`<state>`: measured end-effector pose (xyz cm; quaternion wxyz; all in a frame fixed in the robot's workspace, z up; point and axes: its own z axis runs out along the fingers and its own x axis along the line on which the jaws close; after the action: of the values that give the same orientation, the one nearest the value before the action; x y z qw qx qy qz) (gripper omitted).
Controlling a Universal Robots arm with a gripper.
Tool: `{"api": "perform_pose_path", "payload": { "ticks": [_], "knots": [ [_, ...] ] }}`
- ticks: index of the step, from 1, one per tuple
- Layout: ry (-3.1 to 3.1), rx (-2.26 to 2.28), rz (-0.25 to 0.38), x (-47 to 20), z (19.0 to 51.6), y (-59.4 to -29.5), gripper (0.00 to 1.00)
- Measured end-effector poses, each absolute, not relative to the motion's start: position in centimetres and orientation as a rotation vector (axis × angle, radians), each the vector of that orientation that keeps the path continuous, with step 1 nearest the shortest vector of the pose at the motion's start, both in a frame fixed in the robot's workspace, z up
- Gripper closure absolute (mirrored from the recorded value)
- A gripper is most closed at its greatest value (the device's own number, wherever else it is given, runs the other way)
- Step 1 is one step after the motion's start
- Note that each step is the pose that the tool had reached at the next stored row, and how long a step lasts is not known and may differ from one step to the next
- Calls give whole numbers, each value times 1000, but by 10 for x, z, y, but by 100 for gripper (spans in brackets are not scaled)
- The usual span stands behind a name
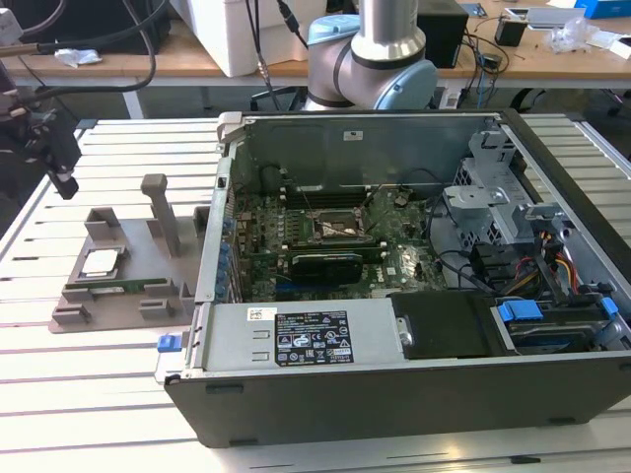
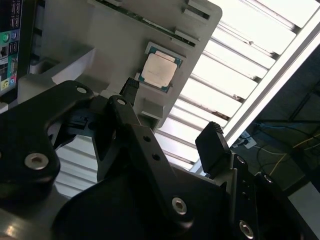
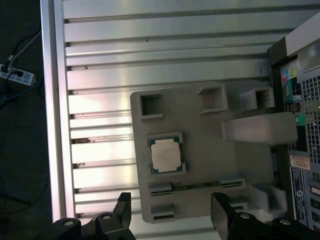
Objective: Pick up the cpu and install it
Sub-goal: 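Pick up the cpu and move it towards the insertion slot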
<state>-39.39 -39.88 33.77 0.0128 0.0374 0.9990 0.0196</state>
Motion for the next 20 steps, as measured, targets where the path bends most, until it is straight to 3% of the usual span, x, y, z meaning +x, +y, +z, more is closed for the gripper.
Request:
{"api": "perform_pose_path", "payload": {
  "ticks": [20],
  "knots": [
    [3113,116,61,-390,324,-399,27]
  ]
}}
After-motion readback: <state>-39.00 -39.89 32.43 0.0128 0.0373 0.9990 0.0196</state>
